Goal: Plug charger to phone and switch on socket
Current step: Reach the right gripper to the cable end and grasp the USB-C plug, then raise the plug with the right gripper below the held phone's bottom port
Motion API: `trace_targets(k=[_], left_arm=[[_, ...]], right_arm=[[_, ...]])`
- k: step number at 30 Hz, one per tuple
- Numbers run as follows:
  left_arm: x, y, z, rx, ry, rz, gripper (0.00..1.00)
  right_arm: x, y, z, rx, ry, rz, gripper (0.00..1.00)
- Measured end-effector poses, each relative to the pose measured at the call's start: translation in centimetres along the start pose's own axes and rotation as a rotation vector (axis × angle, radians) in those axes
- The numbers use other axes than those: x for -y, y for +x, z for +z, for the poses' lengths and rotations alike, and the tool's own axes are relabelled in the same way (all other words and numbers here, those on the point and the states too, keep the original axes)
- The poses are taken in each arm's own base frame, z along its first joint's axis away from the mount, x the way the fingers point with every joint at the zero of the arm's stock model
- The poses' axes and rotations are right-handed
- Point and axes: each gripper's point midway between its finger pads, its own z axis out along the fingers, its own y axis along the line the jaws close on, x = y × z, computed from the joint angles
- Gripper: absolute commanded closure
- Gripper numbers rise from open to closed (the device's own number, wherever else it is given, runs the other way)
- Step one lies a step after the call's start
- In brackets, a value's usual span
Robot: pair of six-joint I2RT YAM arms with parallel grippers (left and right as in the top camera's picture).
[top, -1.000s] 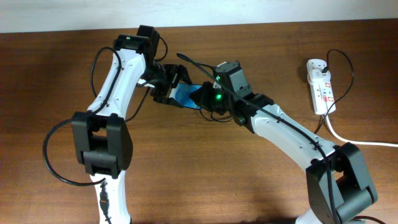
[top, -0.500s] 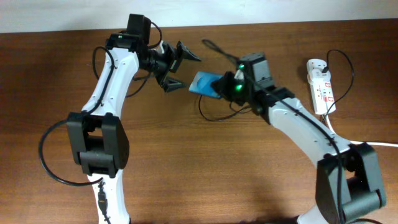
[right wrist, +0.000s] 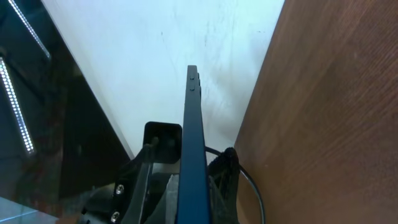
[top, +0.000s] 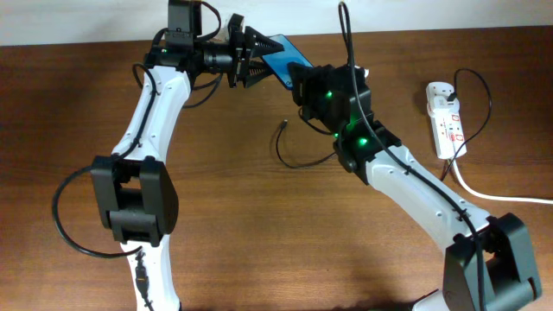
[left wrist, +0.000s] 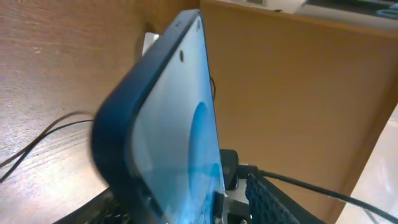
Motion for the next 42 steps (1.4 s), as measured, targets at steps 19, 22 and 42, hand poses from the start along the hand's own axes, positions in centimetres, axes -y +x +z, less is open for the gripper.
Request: trace_targets(k=[19, 22, 42], left_arm=[[-0.9, -1.3, 1.3, 0.109, -0.070, -0.094, 1.00], [-0.4, -1.4, 1.1, 0.101, -0.048, -0.133, 1.00], [-3.9, -5.8, -9.7, 0.228, -0.072, 0.063, 1.00]], right_arm=[[0.4, 0.8, 0.2, 0.005, 0.006, 0.041, 0.96], [0.1, 0.9, 0.2, -0.001, -0.007, 0.157, 0.94], [4.5, -5.8, -1.7, -0.178, 0.170, -0.552, 0.02]])
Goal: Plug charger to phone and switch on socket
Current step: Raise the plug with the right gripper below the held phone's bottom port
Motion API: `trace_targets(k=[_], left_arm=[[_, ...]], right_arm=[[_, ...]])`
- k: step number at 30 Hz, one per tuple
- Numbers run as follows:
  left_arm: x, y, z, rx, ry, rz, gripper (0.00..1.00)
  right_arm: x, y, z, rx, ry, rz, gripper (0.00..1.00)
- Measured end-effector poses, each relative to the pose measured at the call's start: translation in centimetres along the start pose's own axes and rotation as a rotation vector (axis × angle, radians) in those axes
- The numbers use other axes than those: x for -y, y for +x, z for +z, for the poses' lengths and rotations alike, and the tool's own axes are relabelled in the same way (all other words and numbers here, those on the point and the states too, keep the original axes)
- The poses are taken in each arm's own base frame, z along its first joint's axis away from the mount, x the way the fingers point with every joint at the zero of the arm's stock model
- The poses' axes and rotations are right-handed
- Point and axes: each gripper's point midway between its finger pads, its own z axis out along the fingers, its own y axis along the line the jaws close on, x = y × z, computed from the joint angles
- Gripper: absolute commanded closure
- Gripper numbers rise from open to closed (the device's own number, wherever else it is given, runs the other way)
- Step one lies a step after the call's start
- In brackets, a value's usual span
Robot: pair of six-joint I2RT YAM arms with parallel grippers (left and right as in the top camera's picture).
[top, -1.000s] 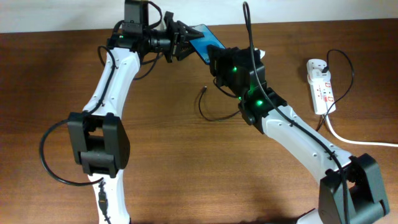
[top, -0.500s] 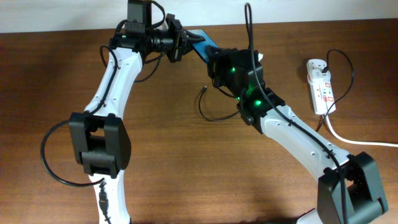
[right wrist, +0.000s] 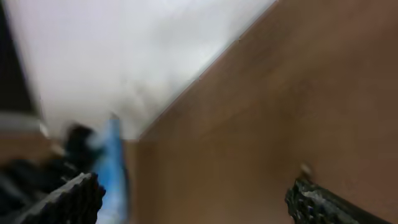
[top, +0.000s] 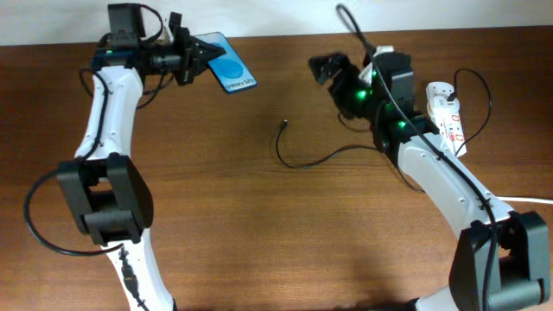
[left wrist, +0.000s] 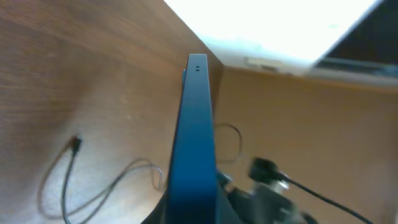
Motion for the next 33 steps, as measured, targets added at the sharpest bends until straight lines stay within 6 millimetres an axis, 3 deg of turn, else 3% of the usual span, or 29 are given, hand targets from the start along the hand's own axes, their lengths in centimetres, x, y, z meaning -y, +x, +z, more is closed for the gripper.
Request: trace_targets(k=[4, 6, 9, 12, 14, 15, 18, 21, 25, 28, 33], left_arm=[[1.9, 2.1, 0.0, -0.114, 0.106, 0.022, 1.00], [2.2, 2.4, -0.2, -0.137, 0.131, 0.023, 1.00], [1.5, 1.7, -1.9, -0.120, 0.133, -0.029, 1.00], [0.3, 0.3, -4.5, -0.072, 0.132, -0.072, 1.00], [0.0, 0.2, -4.9, -0.069, 0.128, -0.088, 1.00], [-0.3, 0.8, -4.7, -0.086, 0.118, -0.132, 1.00], [-0.9, 1.7, -4.6, -0.110, 0.099, -0.203, 1.00], [-0.8, 2.0, -4.5, -0.118, 0.112, -0.125, 1.00], [0.1, 4.0, -2.4, -0.180, 0.119, -0.058, 1.00], [0.5, 5.5, -0.4, -0.222, 0.105, -0.035, 1.00], [0.5, 5.6, -0.1, -0.224, 0.093, -0.032, 1.00]], right_arm=[[3.4, 3.3, -0.8, -0.172, 0.154, -0.123, 0.02], [3.3, 3.3, -0.8, -0.216, 0.190, -0.164, 0.02], [4.2, 3.8, 1.3, -0.270, 0.220, -0.191, 0.02], [6.9, 7.2, 4.4, -0.366, 0.265, -0.192, 0.02], [7.1, 8.2, 5.5, -0.381, 0.256, -0.206, 0.01], [6.8, 7.9, 5.7, -0.369, 0.243, -0.214, 0.04], [7.6, 8.0, 6.3, -0.364, 0.265, -0.174, 0.34], [10.7, 9.2, 8.4, -0.380, 0.319, -0.092, 0.51], [10.9, 11.5, 10.1, -0.395, 0.317, -0.062, 0.60], [12.2, 12.4, 11.6, -0.397, 0.318, -0.023, 0.61], [11.4, 13.0, 13.0, -0.385, 0.280, -0.005, 0.68]])
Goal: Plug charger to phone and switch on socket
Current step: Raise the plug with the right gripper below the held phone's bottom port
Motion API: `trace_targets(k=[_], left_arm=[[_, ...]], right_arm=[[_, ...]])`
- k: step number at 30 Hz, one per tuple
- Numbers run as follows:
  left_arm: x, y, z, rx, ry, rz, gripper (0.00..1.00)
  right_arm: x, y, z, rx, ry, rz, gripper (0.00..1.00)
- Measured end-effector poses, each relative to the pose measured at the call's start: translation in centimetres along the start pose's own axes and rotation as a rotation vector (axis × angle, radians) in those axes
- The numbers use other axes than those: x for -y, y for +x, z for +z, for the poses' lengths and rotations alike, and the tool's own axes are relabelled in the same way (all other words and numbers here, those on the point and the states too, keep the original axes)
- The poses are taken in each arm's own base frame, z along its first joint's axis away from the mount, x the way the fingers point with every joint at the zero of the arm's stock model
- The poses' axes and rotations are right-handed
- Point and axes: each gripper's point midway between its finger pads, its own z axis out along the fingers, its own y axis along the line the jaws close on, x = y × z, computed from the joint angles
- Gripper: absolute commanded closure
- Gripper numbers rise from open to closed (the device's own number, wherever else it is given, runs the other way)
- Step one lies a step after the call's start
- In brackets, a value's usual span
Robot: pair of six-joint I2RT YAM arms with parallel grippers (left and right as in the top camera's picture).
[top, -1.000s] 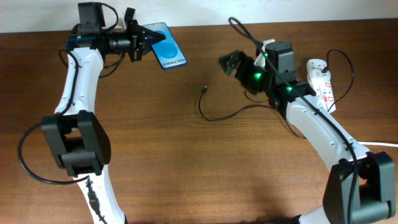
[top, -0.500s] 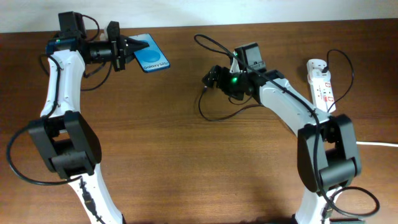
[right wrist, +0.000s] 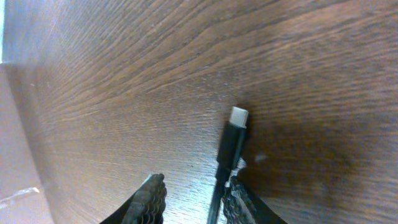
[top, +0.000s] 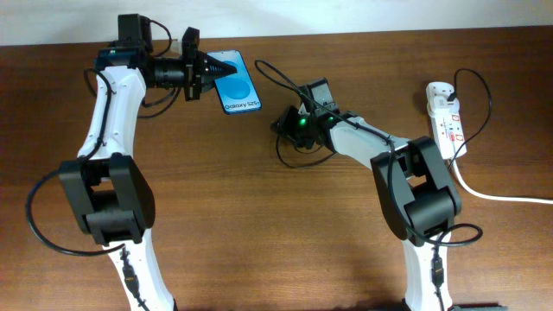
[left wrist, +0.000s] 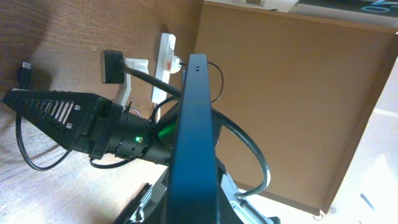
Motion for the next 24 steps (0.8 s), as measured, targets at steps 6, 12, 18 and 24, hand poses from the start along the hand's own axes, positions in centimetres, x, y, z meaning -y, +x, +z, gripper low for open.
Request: trace_targets(k=[6, 12, 18, 24], left_arm=[[0.0, 0.0, 0.0, 0.000, -0.001, -0.002, 1.00], [-0.4, -0.1, 0.2, 0.009, -0.024, 0.060, 1.00], [2.5, 1.8, 3.0, -0.092, 0.098, 0.309, 1.00], [3.4, 2.4, 3.2, -0.124, 0.150, 0.333, 1.00]], right_arm=[[0.5, 0.3, 0.6, -0.023, 0.004, 0.001, 0.96], [2.1, -3.3, -4.9, -0.085, -0.137, -0.123, 0.96], [-7.0, -0.2, -23.5, 0.000, -0.288, -0.531, 0.96], [-9.2, 4.5, -30.2, 0.020, -0.322, -0.653, 0.96]])
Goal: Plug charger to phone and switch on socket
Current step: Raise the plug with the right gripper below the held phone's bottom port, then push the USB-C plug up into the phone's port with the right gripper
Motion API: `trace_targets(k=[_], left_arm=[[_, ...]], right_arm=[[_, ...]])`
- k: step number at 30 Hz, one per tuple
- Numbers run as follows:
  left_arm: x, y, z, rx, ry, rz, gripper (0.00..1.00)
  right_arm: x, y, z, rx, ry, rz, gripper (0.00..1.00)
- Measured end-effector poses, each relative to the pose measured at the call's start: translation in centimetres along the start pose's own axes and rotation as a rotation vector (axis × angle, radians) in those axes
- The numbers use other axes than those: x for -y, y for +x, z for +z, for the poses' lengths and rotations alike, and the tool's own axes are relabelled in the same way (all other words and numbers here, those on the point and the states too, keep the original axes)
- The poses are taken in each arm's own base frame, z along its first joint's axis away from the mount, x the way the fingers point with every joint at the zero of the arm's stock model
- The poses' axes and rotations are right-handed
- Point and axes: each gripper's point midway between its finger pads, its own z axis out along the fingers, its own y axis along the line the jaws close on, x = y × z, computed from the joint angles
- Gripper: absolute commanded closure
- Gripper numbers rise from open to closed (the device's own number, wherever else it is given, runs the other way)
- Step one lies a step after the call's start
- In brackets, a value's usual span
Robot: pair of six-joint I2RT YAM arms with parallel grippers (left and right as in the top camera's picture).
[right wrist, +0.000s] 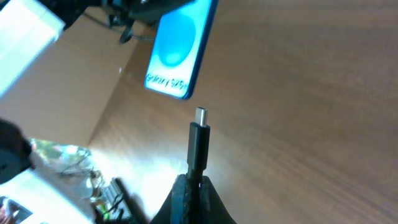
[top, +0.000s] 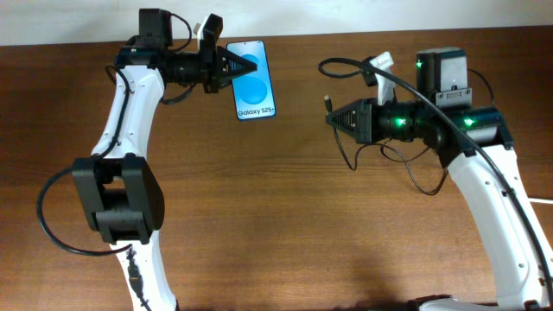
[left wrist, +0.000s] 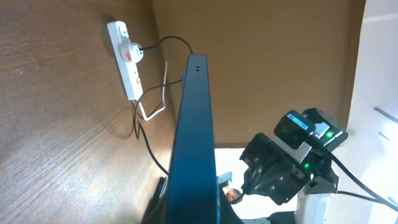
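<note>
A blue phone (top: 251, 79) with a lit "Galaxy S25+" screen is held off the table at the back, my left gripper (top: 226, 66) shut on its left end. In the left wrist view the phone (left wrist: 196, 124) is edge-on. My right gripper (top: 335, 119) hangs to the phone's right, shut on the black charger plug (top: 327, 102), whose metal tip points at the phone. In the right wrist view the plug (right wrist: 199, 140) sticks up from my right gripper (right wrist: 194, 182), a gap short of the phone (right wrist: 180, 53). The white power strip (left wrist: 126, 59) lies beyond.
The black charger cable (top: 350, 160) hangs from the plug and loops over the brown table (top: 285, 233) under the right arm. In the overhead view the right arm hides the power strip. A back panel (left wrist: 261, 68) rises behind the table.
My right gripper was open, low at the plug lying on the table; now it is shut on the plug and raised to the phone's right. The left gripper has carried the phone slightly rightwards.
First both grippers were at the phone at the back middle. Then the left gripper held the phone alone at the far left, with the right gripper open and apart. Then the right gripper was down at the plug, and now holds it up facing the phone.
</note>
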Motion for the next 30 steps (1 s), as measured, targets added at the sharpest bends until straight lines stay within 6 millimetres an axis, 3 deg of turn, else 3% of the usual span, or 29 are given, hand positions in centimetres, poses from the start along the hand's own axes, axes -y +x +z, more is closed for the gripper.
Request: trace_targets(k=[4, 6, 10, 15, 30], left_arm=[[0.1, 0.0, 0.0, -0.001, 0.003, -0.001, 1.00], [0.2, -0.2, 0.0, 0.001, 0.007, 0.001, 1.00], [0.8, -1.3, 0.0, 0.013, 0.017, -0.026, 1.00], [0.7, -1.5, 0.0, 0.016, 0.014, -0.108, 1.00], [0.6, -1.8, 0.0, 0.028, 0.000, -0.098, 1.00]], right_arm=[[-1.0, 1.8, 0.7, -0.055, -0.088, 0.035, 0.96], [-2.0, 2.7, 2.6, -0.078, -0.143, 0.029, 0.96], [-5.2, 1.4, 6.7, -0.028, -0.269, 0.047, 0.96], [-5.6, 2.5, 11.8, -0.119, -0.311, 0.282, 0.96], [-4.7, 1.3, 12.4, -0.052, -0.255, 0.306, 0.96]])
